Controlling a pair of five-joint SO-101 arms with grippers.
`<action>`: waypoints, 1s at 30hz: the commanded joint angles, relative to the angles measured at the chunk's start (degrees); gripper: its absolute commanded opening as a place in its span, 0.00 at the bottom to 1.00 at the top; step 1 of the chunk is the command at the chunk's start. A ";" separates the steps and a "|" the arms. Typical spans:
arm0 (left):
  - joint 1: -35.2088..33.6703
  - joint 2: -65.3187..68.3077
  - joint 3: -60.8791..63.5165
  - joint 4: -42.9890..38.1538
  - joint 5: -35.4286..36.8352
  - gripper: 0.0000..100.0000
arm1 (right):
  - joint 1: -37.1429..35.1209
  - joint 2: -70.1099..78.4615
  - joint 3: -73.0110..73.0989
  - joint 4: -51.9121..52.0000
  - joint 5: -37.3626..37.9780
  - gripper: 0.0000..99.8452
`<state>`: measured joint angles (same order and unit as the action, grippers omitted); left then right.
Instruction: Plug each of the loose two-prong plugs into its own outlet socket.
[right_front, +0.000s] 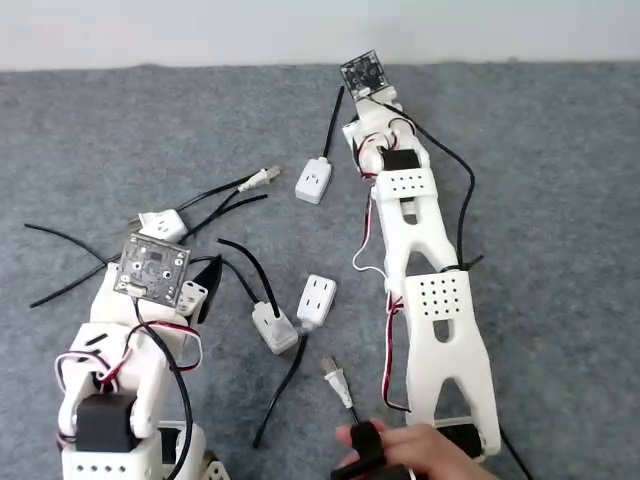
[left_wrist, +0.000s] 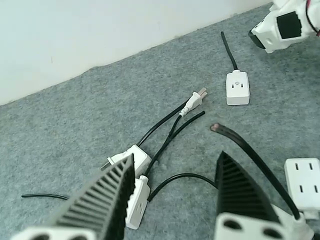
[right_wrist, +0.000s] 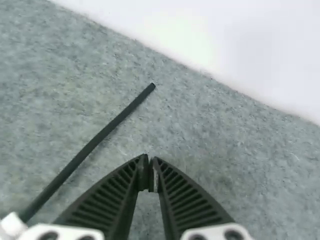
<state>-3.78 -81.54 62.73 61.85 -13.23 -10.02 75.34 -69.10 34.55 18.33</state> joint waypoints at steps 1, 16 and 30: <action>0.09 0.00 -0.40 -1.76 -0.70 0.26 | -0.40 -1.27 -3.43 0.31 -0.97 0.01; 4.31 0.09 0.48 -7.38 2.20 0.26 | -0.48 -1.19 -3.25 0.48 -0.97 0.01; 0.97 0.00 -0.66 -0.62 2.29 0.26 | 1.54 -4.26 -13.45 10.77 -0.97 0.01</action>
<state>-2.46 -81.54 64.31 60.97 -11.82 -9.93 75.34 -75.25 41.67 18.07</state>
